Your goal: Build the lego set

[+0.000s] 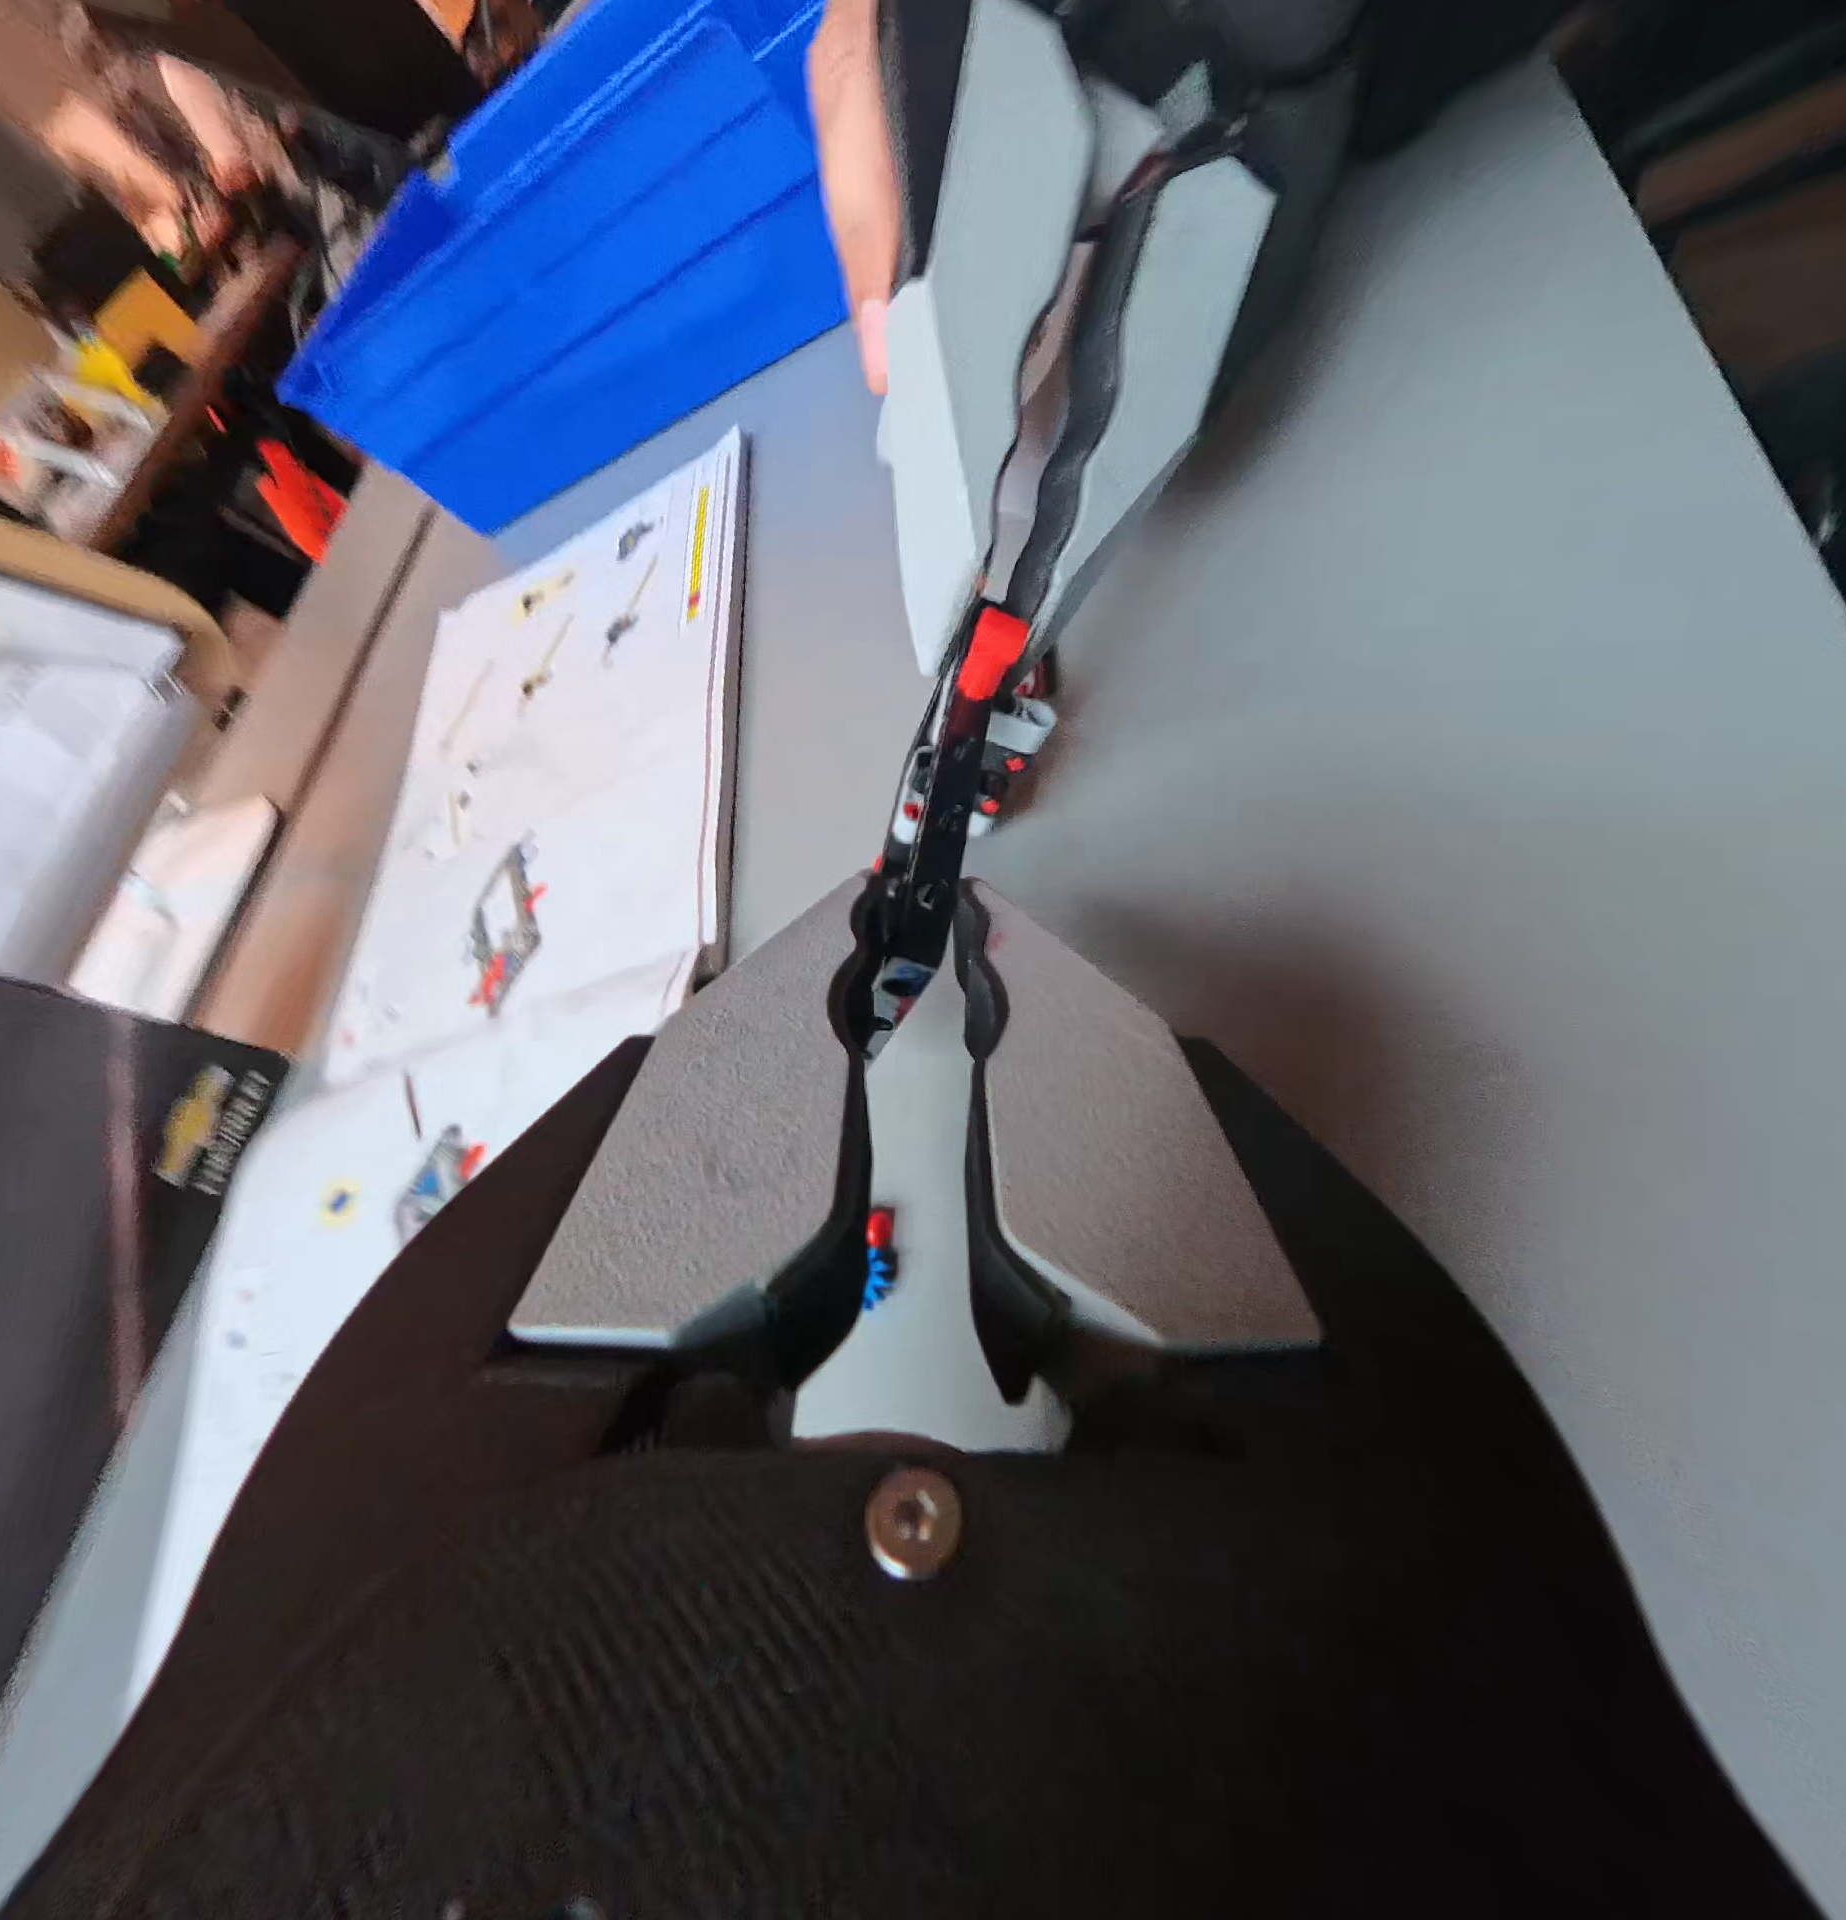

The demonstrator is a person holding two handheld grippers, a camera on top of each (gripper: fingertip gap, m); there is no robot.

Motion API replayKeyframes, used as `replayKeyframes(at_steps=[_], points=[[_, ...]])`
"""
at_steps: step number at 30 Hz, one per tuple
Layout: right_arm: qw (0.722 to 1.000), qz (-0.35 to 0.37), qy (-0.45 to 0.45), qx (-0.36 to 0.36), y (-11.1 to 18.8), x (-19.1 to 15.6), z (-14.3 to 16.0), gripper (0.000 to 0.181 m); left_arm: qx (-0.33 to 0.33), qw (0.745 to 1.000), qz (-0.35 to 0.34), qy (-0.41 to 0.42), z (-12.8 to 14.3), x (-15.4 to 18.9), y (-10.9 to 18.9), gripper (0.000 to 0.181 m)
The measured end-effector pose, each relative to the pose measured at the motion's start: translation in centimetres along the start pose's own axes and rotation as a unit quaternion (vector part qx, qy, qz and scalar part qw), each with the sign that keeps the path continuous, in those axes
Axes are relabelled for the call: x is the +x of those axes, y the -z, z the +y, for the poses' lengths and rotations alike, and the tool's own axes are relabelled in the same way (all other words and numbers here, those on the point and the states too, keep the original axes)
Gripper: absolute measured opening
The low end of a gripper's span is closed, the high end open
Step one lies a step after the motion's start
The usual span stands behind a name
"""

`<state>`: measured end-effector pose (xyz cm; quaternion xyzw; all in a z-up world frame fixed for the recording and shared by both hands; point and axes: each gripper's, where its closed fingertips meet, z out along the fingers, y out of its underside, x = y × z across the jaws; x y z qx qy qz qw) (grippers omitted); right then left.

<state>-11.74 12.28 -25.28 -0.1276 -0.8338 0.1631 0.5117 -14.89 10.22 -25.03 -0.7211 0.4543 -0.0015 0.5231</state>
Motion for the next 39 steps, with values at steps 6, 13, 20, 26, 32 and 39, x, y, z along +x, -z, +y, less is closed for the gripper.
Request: replayKeyframes(at_steps=[6,13,20,26,32,39], points=[[0.999,-0.037,-0.020,-0.025,-0.2,-1.5,1.6,0.017,-0.031,0.985,-0.006,-0.170,0.2,2.5,0.0,0.009],[0.973,-0.125,-0.195,0.003,1.6,-2.2,2.7,0.033,-0.048,0.983,0.031,-0.175,1.2,3.8,-0.1,0.025],[0.934,-0.193,-0.299,-0.008,2.5,-3.3,4.7,0.035,-0.031,0.989,0.063,-0.127,0.7,4.4,0.1,0.033],[0.927,-0.232,-0.295,0.000,2.2,-4.1,4.4,0.002,0.011,0.994,0.108,-0.012,-0.6,4.1,0.8,0.051],[0.934,-0.219,-0.282,0.000,2.2,-4.0,4.4,0.001,-0.028,0.985,0.127,0.111,0.2,1.8,-0.1,0.073],[0.926,-0.204,-0.316,0.017,2.5,-3.0,4.4,0.001,-0.110,0.965,0.202,0.126,2.4,2.8,-1.0,0.089]])
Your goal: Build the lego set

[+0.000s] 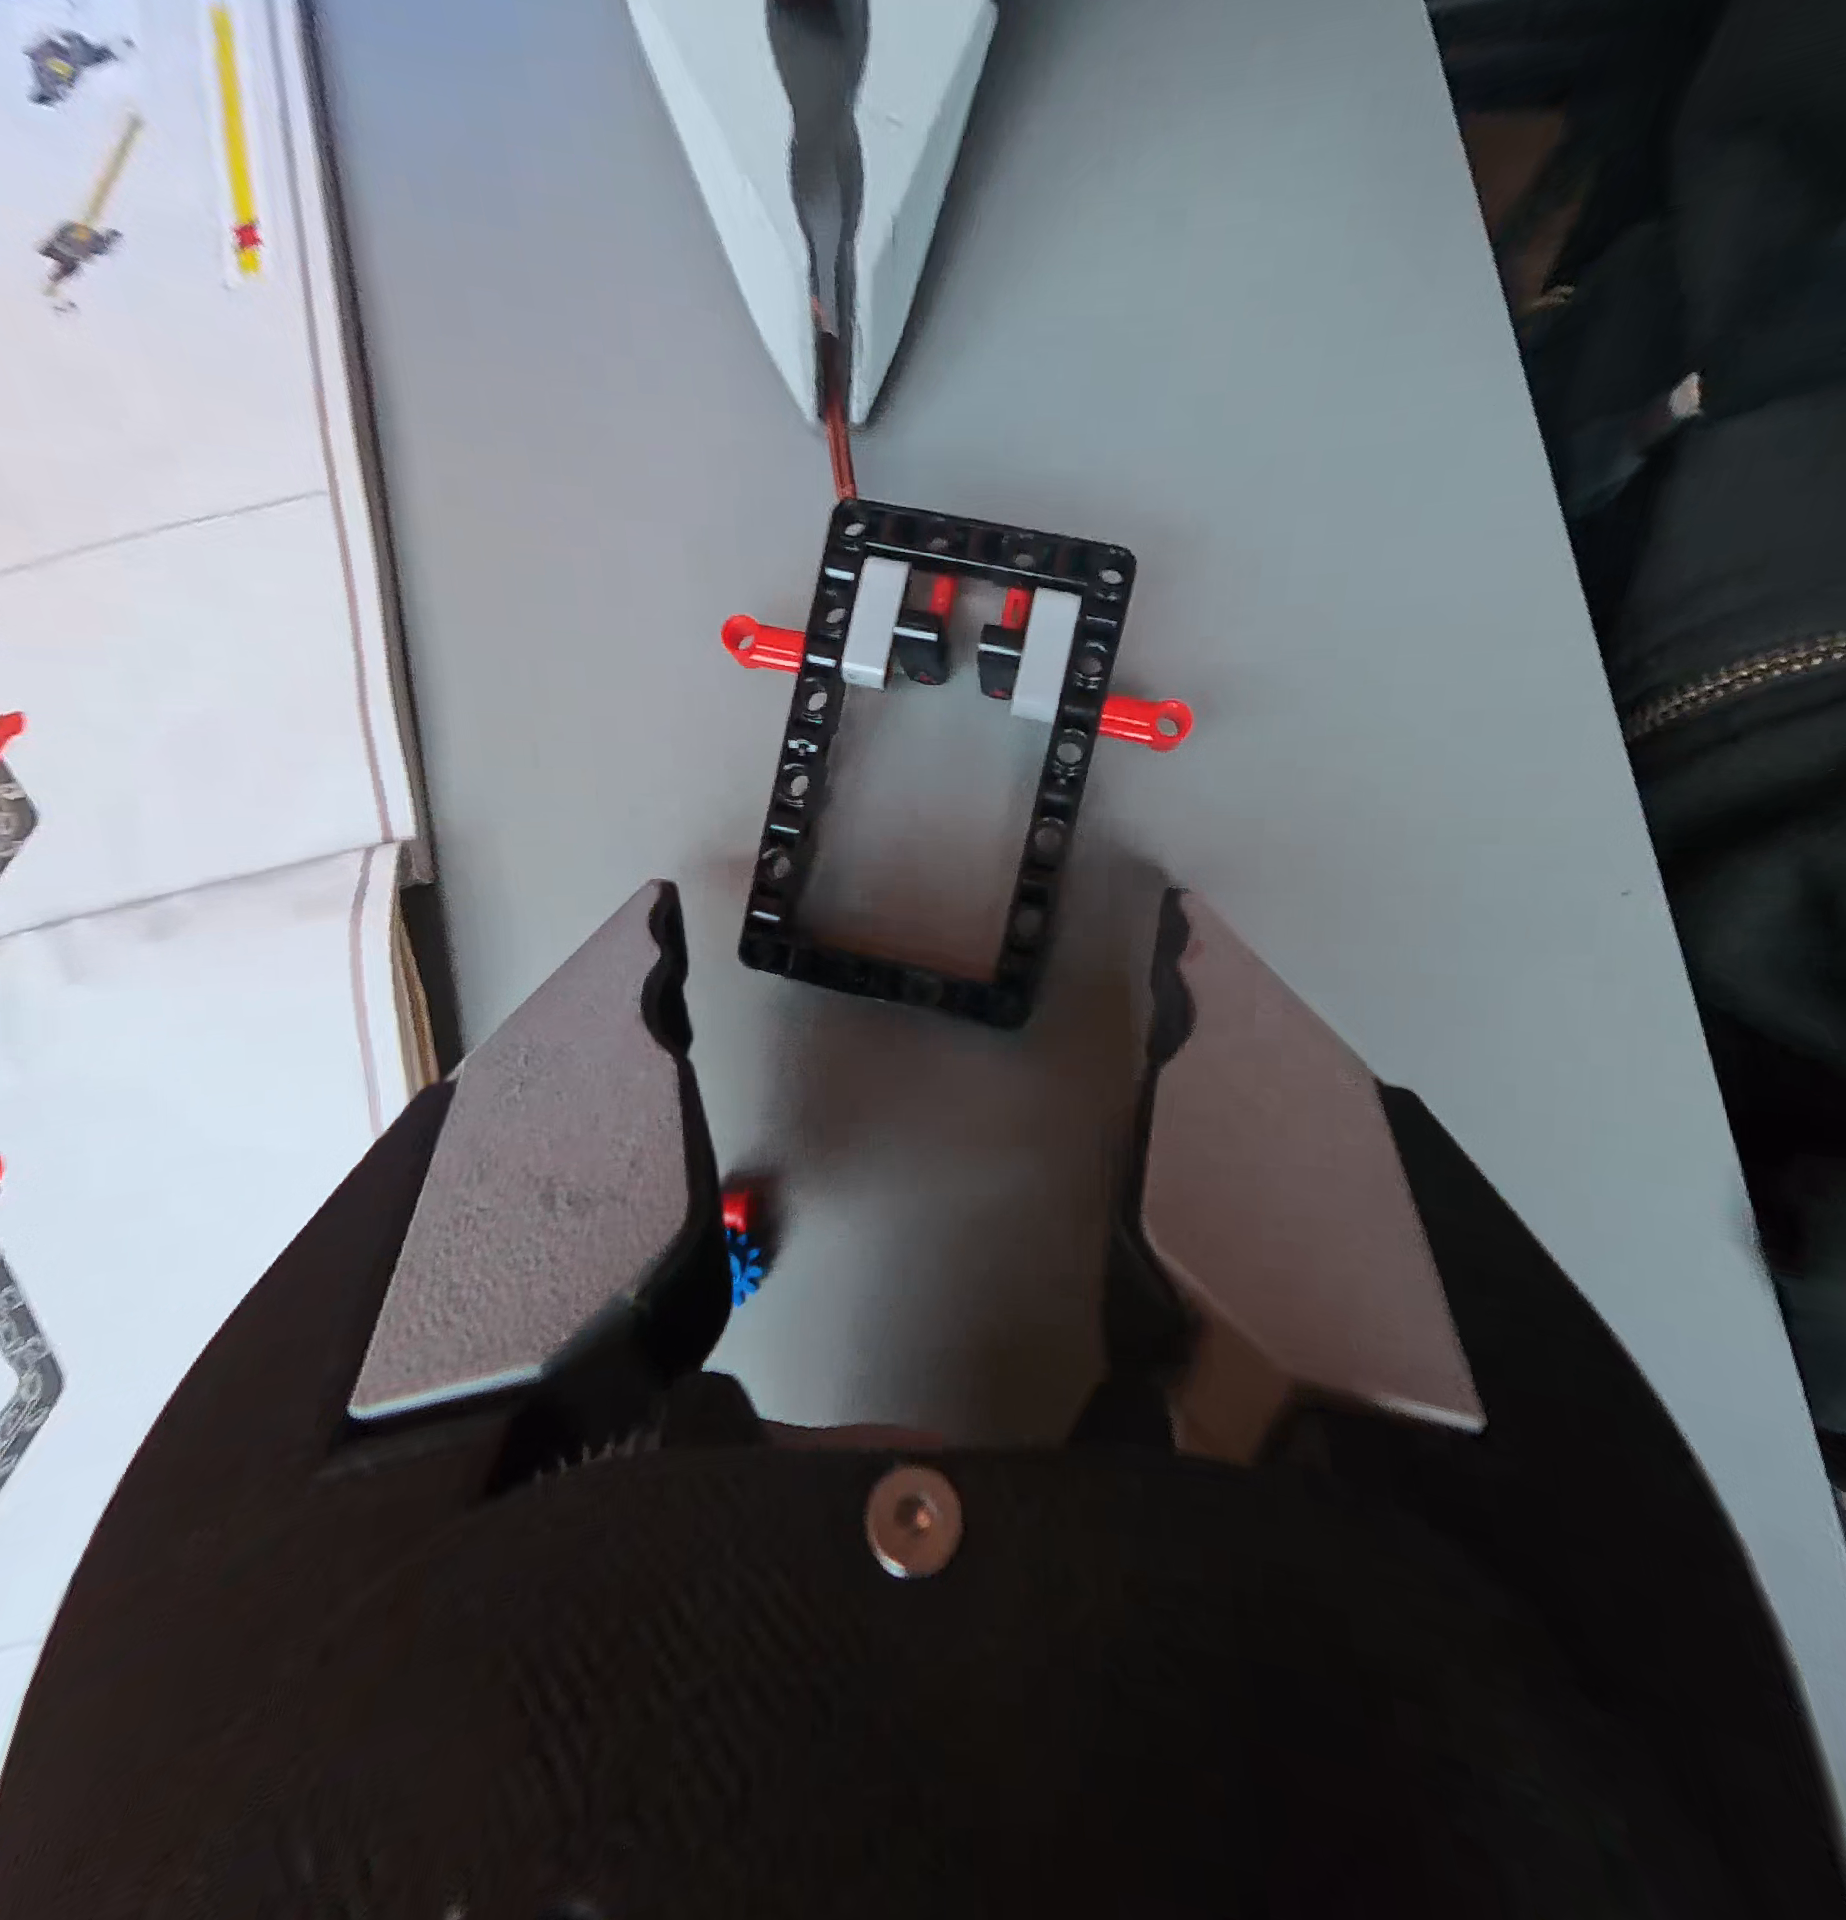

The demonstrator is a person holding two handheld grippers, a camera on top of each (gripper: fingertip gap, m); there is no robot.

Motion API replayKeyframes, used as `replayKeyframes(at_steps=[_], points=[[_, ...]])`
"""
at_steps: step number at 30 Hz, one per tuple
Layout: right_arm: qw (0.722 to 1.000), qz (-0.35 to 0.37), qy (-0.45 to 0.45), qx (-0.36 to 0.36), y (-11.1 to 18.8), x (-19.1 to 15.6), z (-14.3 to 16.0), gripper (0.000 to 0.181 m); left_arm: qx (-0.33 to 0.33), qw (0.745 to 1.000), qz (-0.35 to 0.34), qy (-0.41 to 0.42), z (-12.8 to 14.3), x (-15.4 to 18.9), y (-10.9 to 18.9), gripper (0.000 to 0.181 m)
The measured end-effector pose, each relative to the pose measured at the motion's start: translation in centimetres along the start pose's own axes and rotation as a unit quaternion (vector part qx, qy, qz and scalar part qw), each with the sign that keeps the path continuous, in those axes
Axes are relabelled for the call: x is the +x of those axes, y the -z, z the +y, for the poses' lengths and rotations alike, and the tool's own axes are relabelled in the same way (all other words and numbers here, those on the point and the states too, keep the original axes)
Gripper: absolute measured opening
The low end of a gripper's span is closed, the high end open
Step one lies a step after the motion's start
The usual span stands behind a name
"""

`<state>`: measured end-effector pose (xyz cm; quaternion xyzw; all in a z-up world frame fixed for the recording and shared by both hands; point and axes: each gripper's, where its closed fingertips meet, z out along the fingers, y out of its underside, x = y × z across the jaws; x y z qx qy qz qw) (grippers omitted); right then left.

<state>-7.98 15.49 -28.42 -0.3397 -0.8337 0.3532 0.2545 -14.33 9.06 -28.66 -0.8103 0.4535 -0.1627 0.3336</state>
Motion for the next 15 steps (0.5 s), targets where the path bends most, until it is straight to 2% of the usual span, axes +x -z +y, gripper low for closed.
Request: replayKeyframes(at_steps=[5,8,10,12,15], points=[[1.000,-0.003,-0.014,0.007,0.2,0.1,-0.1,0.000,-0.013,1.000,0.017,-0.003,0.2,0.1,-0.9,0.100],[1.000,-0.017,-0.023,0.009,0.2,0.0,-0.2,0.000,-0.003,1.000,0.029,0.007,-0.1,0.3,-1.3,0.098],[0.999,-0.024,-0.027,0.013,0.2,-0.1,-0.2,0.000,0.006,1.000,0.024,0.012,-0.3,0.0,-1.4,0.088],[0.999,-0.027,-0.031,0.017,0.3,-0.1,-0.3,0.000,0.012,1.000,0.020,0.018,-0.3,-0.3,-1.2,0.066],[0.999,-0.025,-0.034,0.012,0.2,0.0,-0.2,0.000,0.022,0.999,0.016,0.046,-0.4,-0.4,-1.1,0.063]])
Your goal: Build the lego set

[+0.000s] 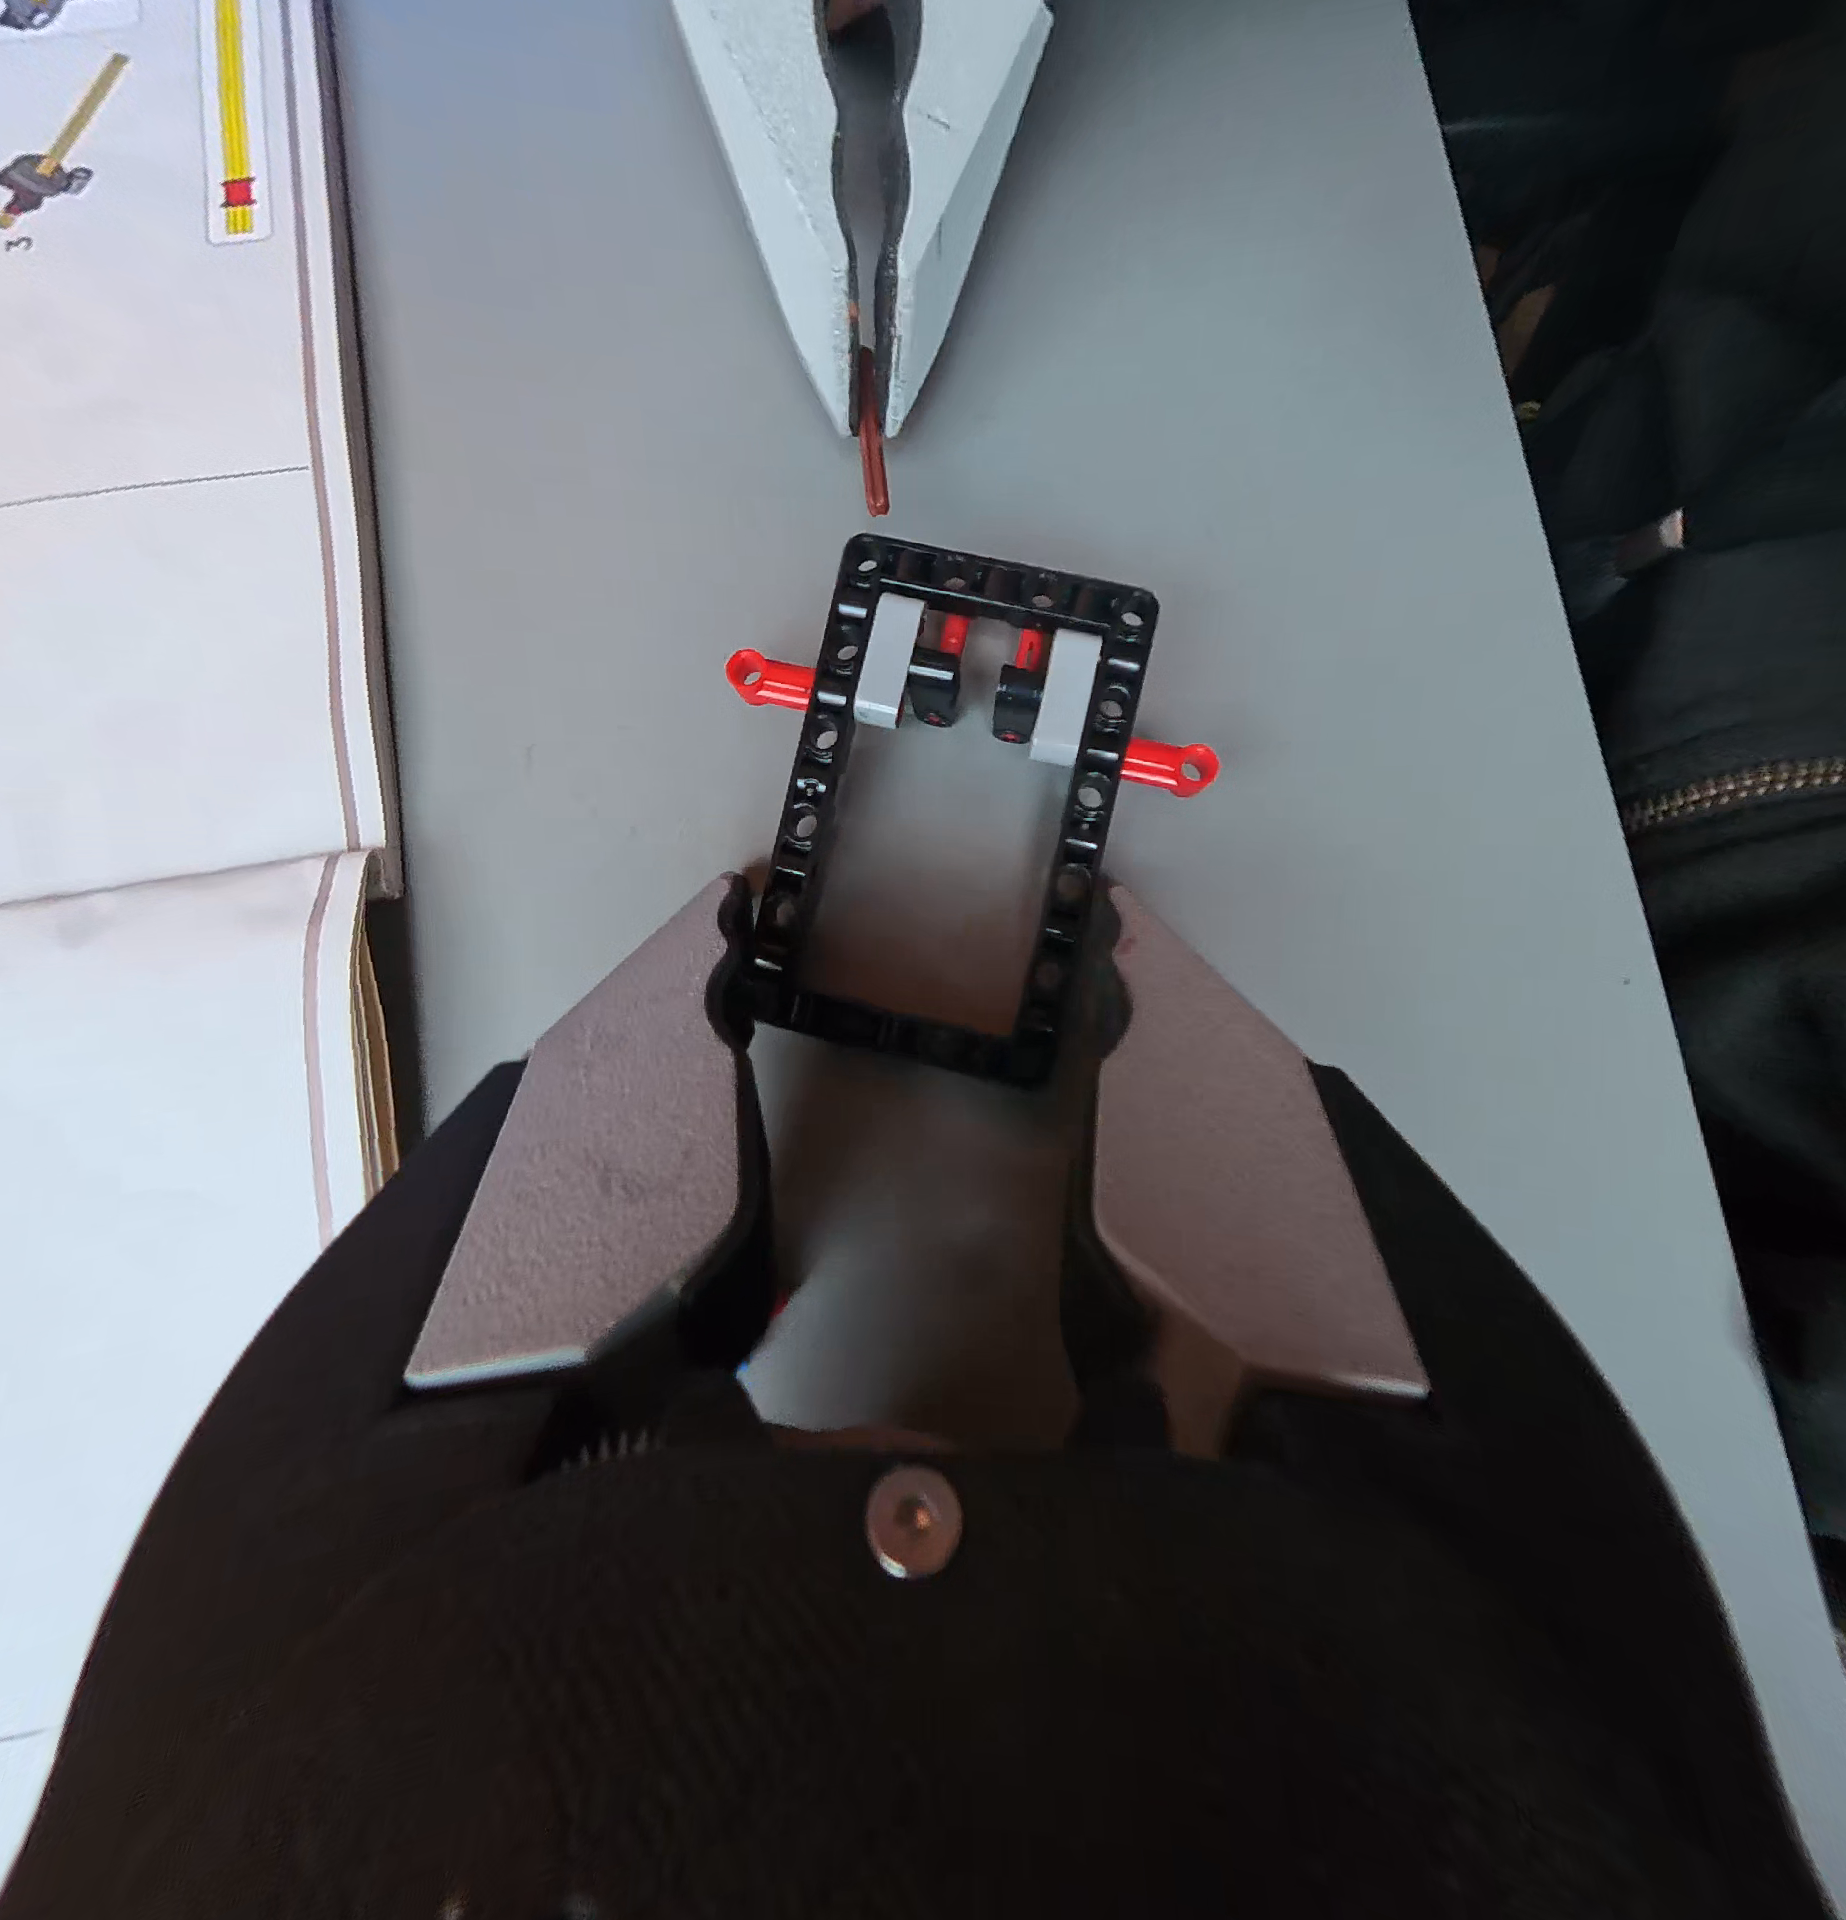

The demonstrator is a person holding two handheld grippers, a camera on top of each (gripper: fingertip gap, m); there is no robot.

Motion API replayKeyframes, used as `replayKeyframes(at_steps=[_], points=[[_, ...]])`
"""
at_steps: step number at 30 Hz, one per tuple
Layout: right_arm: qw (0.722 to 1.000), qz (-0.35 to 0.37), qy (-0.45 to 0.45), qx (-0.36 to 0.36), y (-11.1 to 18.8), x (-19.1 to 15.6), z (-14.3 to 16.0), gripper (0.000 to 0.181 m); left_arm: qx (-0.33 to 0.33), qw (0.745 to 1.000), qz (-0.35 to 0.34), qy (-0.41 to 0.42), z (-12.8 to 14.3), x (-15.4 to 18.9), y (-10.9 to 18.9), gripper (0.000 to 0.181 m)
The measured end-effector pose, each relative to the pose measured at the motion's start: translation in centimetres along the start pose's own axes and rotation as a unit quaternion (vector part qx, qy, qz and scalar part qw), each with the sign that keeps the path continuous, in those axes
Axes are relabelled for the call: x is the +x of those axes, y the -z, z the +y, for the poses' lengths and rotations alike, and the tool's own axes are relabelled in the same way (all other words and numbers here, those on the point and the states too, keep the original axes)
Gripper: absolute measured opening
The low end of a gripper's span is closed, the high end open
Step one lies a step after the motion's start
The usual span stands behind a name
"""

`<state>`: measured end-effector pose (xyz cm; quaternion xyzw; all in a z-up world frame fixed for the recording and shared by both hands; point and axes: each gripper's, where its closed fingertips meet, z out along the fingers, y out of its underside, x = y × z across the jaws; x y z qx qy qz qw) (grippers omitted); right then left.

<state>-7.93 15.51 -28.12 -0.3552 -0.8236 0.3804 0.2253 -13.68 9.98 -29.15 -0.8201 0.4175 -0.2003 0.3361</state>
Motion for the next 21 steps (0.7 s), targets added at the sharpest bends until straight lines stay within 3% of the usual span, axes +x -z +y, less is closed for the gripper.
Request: replayKeyframes(at_steps=[9,15,21], points=[[0.999,0.033,-0.006,-0.008,-0.2,1.3,0.1,0.000,-0.034,0.996,-0.062,0.059,-0.6,-1.1,1.1,0.062],[0.999,0.012,-0.034,0.012,-0.6,1.0,-1.0,0.000,-0.063,0.992,-0.098,0.049,-0.3,-1.8,1.0,0.062],[0.999,0.004,-0.043,0.008,-0.9,0.9,-1.1,0.000,-0.063,0.993,-0.089,0.049,0.0,-1.6,0.6,0.062]])
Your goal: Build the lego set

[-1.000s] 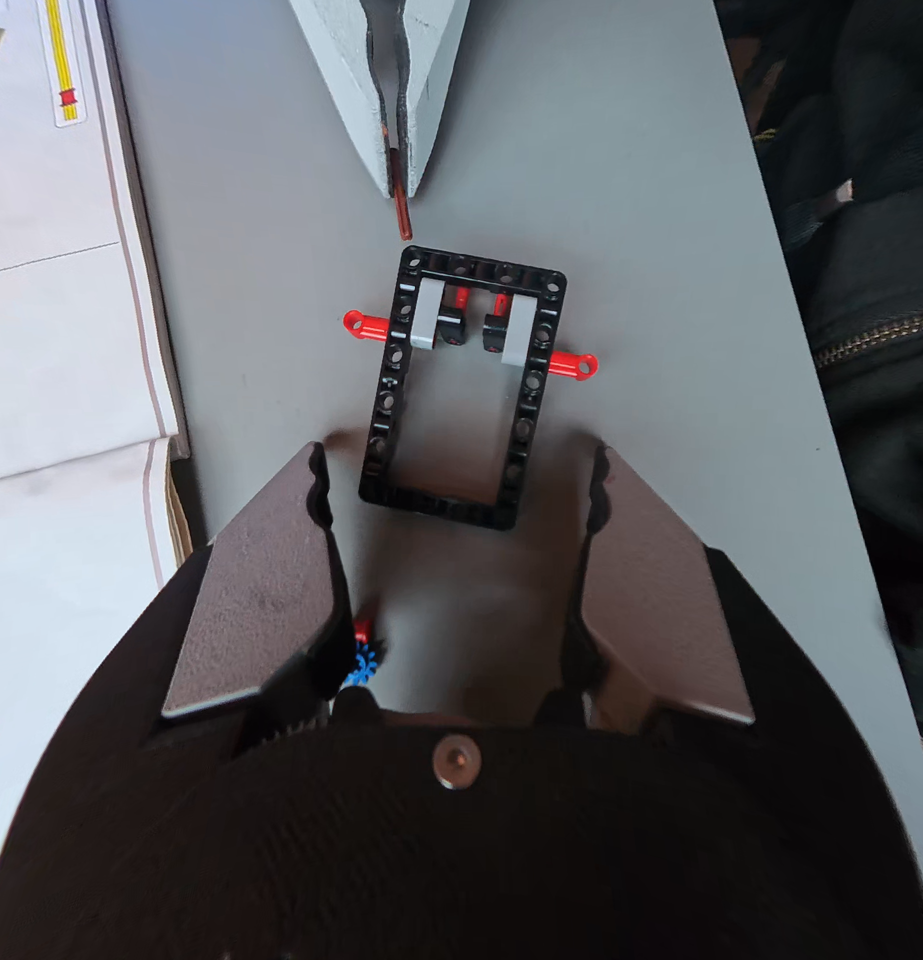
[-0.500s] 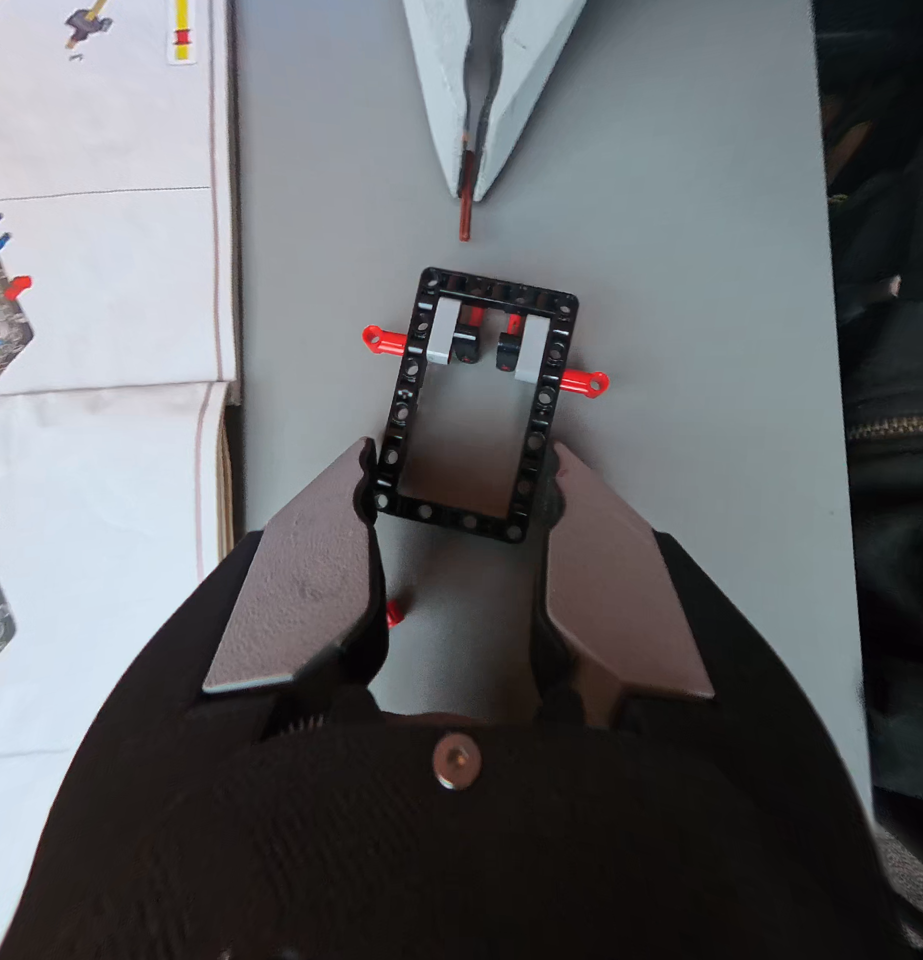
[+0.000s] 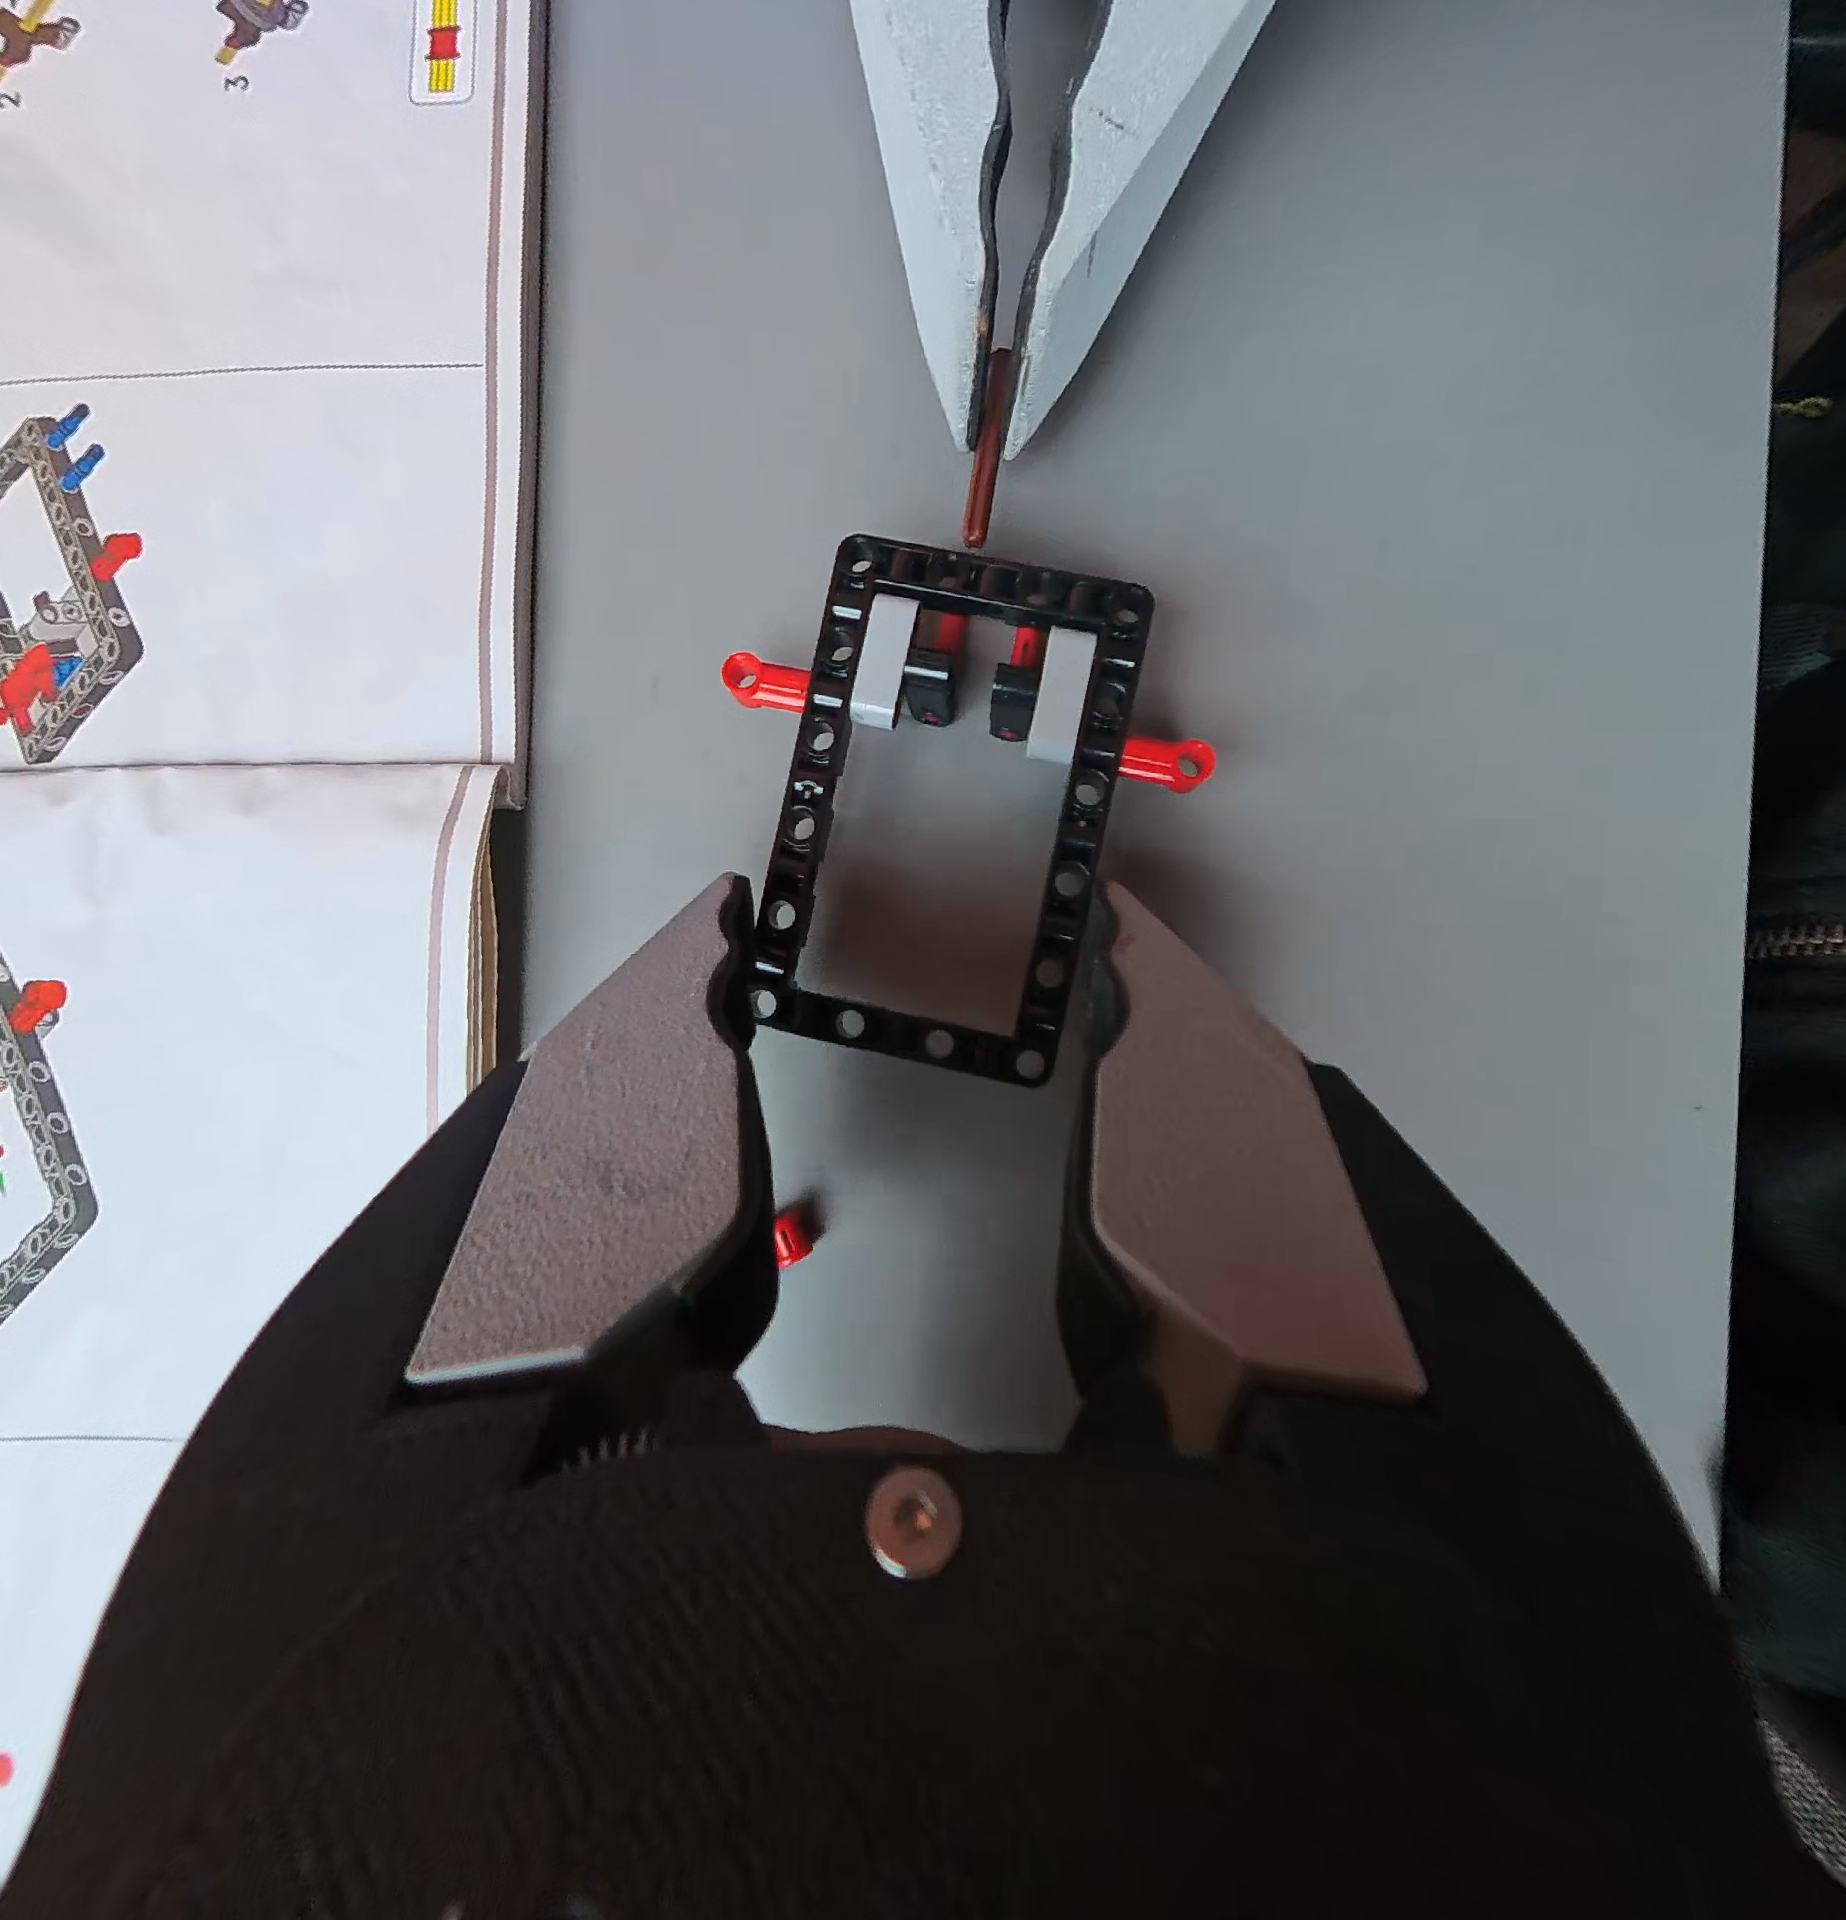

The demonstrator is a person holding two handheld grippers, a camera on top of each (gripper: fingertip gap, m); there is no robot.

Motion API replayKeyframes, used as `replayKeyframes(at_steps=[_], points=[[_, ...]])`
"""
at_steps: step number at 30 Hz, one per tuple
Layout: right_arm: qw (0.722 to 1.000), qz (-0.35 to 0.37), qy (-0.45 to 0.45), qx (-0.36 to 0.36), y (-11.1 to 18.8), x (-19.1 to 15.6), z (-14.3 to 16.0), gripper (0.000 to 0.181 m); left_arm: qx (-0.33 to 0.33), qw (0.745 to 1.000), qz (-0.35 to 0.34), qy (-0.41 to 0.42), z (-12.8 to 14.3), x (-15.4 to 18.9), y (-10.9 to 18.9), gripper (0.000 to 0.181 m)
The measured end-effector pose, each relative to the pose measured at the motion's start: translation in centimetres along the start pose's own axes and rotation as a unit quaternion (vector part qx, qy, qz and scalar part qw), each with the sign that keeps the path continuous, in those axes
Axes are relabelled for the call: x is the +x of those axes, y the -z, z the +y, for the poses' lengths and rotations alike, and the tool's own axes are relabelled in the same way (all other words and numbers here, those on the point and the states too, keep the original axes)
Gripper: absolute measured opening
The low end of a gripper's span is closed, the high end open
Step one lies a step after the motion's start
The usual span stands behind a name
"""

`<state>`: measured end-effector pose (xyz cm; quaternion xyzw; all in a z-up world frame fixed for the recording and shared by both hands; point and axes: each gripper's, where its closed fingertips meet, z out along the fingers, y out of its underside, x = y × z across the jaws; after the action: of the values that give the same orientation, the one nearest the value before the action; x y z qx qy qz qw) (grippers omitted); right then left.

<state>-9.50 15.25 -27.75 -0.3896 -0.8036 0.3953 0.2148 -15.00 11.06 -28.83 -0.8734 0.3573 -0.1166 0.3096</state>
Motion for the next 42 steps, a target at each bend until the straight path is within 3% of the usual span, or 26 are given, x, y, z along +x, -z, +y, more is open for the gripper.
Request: replayKeyframes(at_steps=[16,29,37,42], points=[[0.999,-0.010,-0.051,0.014,0.3,0.2,-0.3,0.000,0.015,1.000,0.009,0.023,0.2,-0.4,-0.3,0.062],[1.000,0.003,-0.028,0.009,0.2,0.2,-0.2,0.000,0.052,0.998,0.008,0.033,-0.9,-0.6,0.2,0.062],[0.995,-0.011,-0.051,0.083,1.0,0.3,-3.1,0.000,0.060,0.998,-0.003,0.027,-1.1,-0.5,0.3,0.062],[0.996,-0.011,-0.038,0.074,0.2,-0.2,-3.5,0.000,0.069,0.997,-0.006,0.026,-1.5,-0.5,0.4,0.062]])
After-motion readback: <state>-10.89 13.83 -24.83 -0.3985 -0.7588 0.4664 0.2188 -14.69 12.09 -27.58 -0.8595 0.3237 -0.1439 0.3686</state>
